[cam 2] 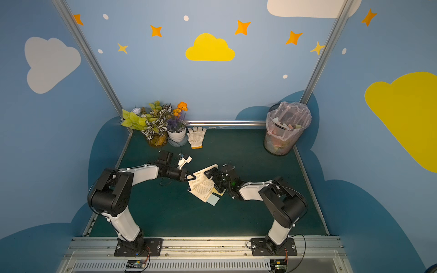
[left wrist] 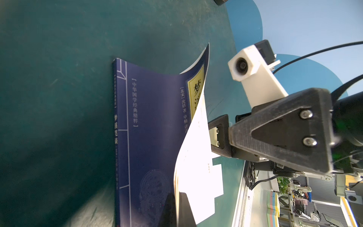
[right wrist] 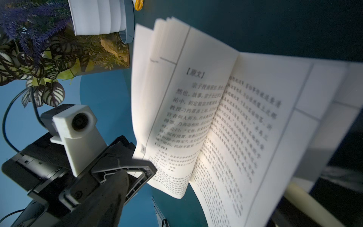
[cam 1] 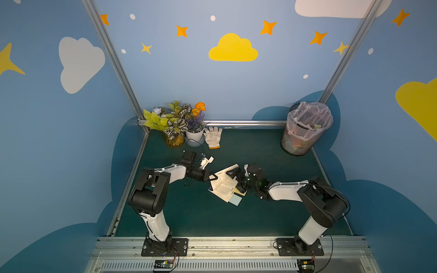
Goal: Peel off the used sticky note
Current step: Turn the page of the book at the center of the board.
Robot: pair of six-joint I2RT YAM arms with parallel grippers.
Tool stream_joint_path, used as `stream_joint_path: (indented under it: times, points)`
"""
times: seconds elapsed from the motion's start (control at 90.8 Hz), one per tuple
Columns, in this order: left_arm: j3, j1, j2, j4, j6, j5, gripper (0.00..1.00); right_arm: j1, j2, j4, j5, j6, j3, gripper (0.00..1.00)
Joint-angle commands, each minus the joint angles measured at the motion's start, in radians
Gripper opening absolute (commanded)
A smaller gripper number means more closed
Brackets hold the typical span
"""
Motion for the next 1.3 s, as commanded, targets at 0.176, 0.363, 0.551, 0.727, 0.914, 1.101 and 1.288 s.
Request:
stream_joint_path:
  times: [0.176, 0.363, 0.551, 0.727, 0.914, 1.101, 1.288]
  points:
    - [0.021, -0.025, 0.014, -0.068, 0.030, -0.012, 0.03, -0.037, 0.048, 0.058, -0.037, -0.001, 0.037, 0.95]
    - [0.025, -0.066, -0.019, -0.090, 0.067, -0.024, 0.03, -0.067, 0.097, 0.056, -0.067, 0.010, 0.090, 0.95]
    - [0.040, -0.102, -0.030, -0.122, 0.102, -0.027, 0.03, -0.080, 0.146, 0.053, -0.085, 0.020, 0.126, 0.95]
    - [0.087, -0.140, -0.053, -0.203, 0.186, -0.030, 0.29, -0.084, 0.158, 0.022, -0.094, 0.021, 0.134, 0.89]
    - [0.165, -0.170, -0.112, -0.330, 0.280, -0.064, 0.58, -0.077, 0.108, -0.051, -0.076, -0.026, 0.132, 0.71]
    - [0.204, -0.186, -0.184, -0.409, 0.331, -0.084, 0.69, -0.066, 0.038, -0.204, -0.034, -0.089, 0.155, 0.62]
    - [0.177, -0.263, -0.281, -0.437, 0.388, -0.207, 0.73, -0.056, -0.026, -0.315, 0.003, -0.130, 0.188, 0.21]
